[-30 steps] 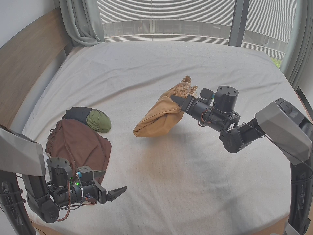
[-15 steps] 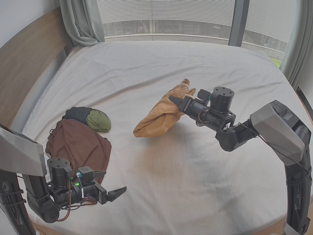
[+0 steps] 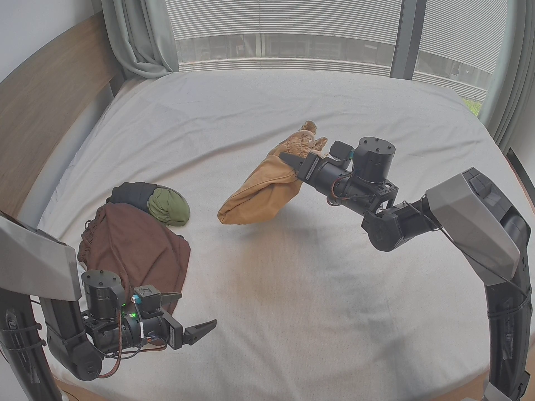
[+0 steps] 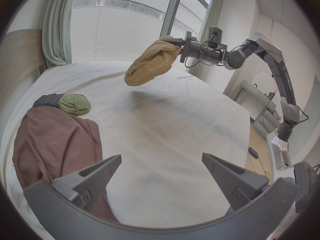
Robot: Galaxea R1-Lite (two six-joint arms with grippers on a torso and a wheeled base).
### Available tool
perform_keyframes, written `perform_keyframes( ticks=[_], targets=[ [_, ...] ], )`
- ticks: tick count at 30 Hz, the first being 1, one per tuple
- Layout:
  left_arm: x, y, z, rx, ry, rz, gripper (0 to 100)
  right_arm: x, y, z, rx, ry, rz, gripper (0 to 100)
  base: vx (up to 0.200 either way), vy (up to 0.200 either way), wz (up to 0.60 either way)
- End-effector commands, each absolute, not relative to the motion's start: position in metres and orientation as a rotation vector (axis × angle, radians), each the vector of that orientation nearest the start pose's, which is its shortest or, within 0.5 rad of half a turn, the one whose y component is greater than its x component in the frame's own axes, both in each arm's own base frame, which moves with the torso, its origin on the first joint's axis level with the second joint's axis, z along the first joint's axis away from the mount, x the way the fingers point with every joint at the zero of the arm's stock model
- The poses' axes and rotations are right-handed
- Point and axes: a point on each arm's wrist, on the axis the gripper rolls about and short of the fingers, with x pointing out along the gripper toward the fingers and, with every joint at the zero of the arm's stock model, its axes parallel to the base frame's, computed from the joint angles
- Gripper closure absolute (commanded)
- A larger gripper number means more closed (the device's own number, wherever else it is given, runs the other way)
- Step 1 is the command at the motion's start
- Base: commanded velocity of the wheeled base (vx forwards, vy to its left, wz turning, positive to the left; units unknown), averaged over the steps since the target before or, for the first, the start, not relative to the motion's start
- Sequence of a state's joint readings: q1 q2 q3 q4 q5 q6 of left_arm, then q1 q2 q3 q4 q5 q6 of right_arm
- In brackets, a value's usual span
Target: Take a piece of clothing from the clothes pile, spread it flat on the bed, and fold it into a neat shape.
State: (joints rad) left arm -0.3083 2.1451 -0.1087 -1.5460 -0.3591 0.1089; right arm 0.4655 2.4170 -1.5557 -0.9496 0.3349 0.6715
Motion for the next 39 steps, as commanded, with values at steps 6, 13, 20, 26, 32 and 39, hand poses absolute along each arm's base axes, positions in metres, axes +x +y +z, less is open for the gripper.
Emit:
perform_keyframes(
  ticks=[6, 13, 20, 26, 32, 39],
  targets=[
    [0.227, -0.081, 0.012, 0.09, 0.475, -0.68, 0, 0.457, 0.231, 0.072, 0.581, 0.236, 0.765, 100, 0.0, 0.0, 0.0],
    [0.226, -0.081, 0.012, 0.09, 0.478, -0.682, 0, 0.462, 0.214, 0.024, 0.551, 0.295, 0.708, 100, 0.0, 0.0, 0.0],
    [0.225, -0.08, 0.012, 0.09, 0.479, -0.682, 0, 0.451, 0.187, -0.003, 0.551, 0.323, 0.656, 100, 0.0, 0.0, 0.0],
    [0.223, -0.081, 0.011, 0.091, 0.485, -0.688, 0, 0.443, 0.166, -0.018, 0.557, 0.335, 0.61, 100, 0.0, 0.0, 0.0],
    [0.224, -0.082, 0.011, 0.092, 0.487, -0.689, 0, 0.439, 0.156, -0.039, 0.56, 0.362, 0.58, 100, 0.0, 0.0, 0.0],
    [0.224, -0.082, 0.011, 0.092, 0.487, -0.689, 0, 0.436, 0.156, -0.059, 0.56, 0.379, 0.574, 100, 0.0, 0.0, 0.0]
  ],
)
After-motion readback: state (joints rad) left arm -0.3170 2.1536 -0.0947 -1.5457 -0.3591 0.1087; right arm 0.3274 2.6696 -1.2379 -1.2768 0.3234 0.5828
